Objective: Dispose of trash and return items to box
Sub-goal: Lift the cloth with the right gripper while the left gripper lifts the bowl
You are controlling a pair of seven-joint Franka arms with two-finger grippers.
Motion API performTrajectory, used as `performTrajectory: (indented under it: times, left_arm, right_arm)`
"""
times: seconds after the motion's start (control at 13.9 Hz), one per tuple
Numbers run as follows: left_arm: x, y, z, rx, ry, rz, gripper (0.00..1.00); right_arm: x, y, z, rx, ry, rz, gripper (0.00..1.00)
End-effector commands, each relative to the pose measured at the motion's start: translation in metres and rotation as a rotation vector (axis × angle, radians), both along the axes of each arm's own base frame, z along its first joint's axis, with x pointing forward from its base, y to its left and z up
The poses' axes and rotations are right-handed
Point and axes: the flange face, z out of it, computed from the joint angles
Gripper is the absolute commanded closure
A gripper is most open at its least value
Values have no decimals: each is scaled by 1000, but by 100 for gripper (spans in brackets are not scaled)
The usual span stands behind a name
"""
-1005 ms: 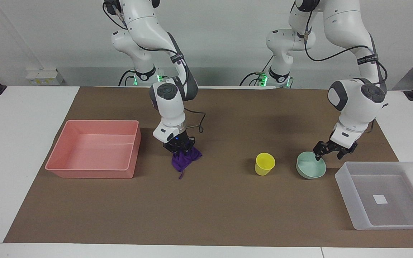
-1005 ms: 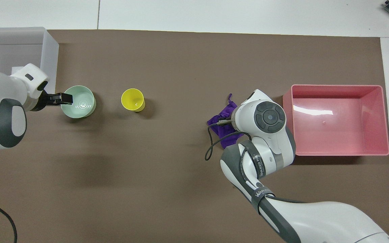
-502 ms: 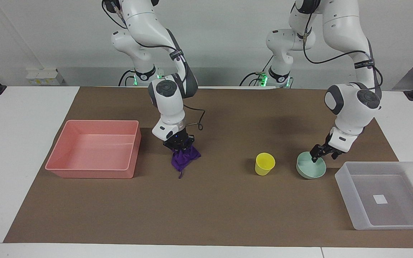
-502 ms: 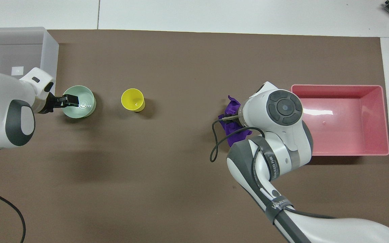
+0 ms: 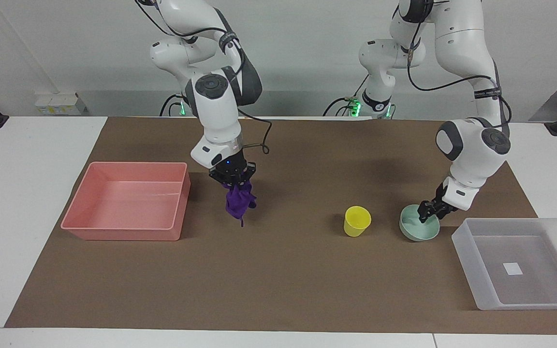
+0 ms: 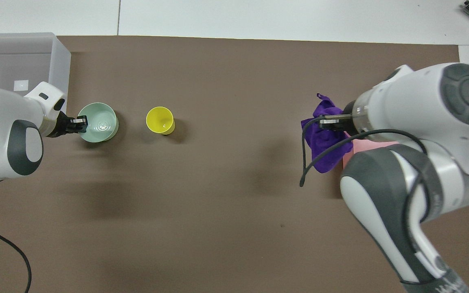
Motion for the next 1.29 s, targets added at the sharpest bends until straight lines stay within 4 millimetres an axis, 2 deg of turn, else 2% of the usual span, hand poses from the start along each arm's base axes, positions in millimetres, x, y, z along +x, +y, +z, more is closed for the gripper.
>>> performTrajectory:
  times: [0.0, 0.14, 0.22, 0.36, 0.43, 0.5, 0.65, 0.79, 1.0, 1.08, 1.15, 1.22]
  left_arm:
    - [-5, -3, 16, -5, -4, -30, 100]
    - [-8, -2, 38, -10, -7, -34, 100]
    - [-6, -3, 52, -13, -7, -37, 100]
    - [9, 2, 84, -16, -19, -37, 100]
    - [17, 6, 96, -12, -42, -34, 100]
    - [25, 8, 98, 1, -60, -40, 100]
    - [46, 22, 116, 30, -98, -38, 100]
    - [66, 38, 123, 39, -124, -19, 100]
    - [101, 91, 128, 48, -150, 49, 100]
    - [115, 99, 134, 49, -161, 57, 100]
    - [122, 116, 135, 53, -168, 77, 100]
    - [125, 137, 135, 55, -184, 103, 100]
  right_arm:
    - [-2, -67, 12, -14, 4, 18, 100]
    - [-2, -127, -6, -35, 12, 58, 100]
    - [0, -150, -14, -43, -6, 76, 100]
    - [1, -189, -51, -55, -7, 74, 100]
    - [4, -201, -70, -61, -2, 80, 100]
    - [5, -214, -91, -64, 1, 75, 100]
    - [-2, -217, -132, -60, 9, 59, 100]
    - [-12, -216, -164, -56, 5, 45, 100]
    - [-21, -216, -182, -55, 12, 40, 100]
    - [-20, -216, -185, -55, 13, 37, 81]
    - [-20, -216, -186, -54, 15, 31, 46]
    - [-20, -216, -188, -54, 17, 29, 0]
